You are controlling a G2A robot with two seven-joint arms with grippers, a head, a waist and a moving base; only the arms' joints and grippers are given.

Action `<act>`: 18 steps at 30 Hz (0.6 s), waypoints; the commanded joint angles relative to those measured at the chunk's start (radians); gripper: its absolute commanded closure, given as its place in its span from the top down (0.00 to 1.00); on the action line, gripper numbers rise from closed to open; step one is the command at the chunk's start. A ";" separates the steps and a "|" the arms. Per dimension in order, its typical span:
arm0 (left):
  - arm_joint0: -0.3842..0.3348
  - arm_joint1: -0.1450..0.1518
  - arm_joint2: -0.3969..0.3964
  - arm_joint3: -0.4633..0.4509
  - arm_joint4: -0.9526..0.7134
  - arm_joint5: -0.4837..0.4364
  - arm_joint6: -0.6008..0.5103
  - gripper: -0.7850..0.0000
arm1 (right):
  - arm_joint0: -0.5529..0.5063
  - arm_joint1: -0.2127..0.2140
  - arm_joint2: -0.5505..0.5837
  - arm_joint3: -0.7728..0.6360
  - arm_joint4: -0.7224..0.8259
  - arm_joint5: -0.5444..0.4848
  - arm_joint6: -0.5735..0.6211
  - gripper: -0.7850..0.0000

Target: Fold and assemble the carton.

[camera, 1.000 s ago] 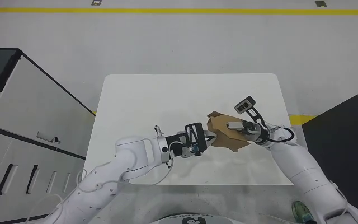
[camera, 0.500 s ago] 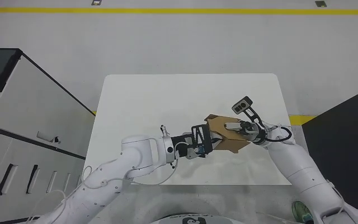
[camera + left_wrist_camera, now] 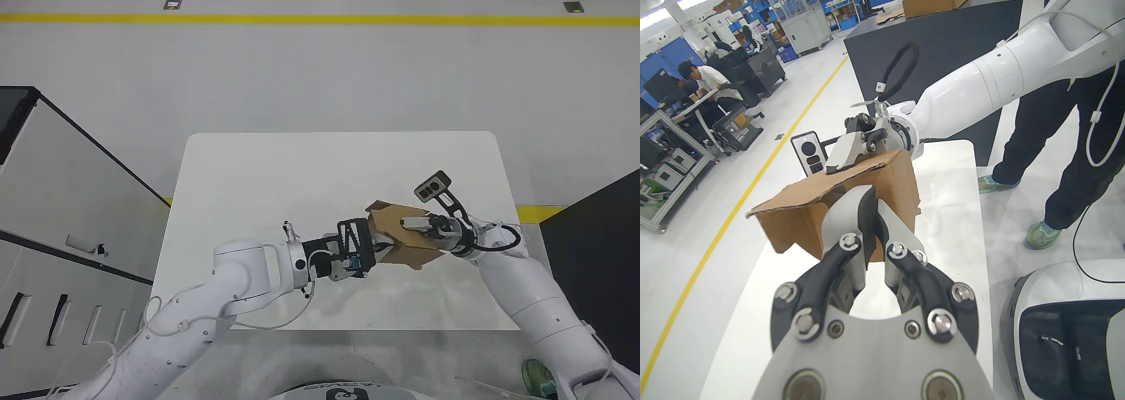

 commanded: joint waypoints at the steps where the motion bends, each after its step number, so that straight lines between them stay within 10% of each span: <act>1: -0.008 -0.004 0.017 0.007 -0.004 -0.006 0.003 0.00 | 0.001 -0.002 0.000 0.001 -0.002 0.002 0.000 0.00; 18: 0.000 0.000 -0.061 0.003 -0.001 0.036 0.005 0.00 | -0.008 -0.003 0.029 0.002 0.023 0.025 0.000 0.00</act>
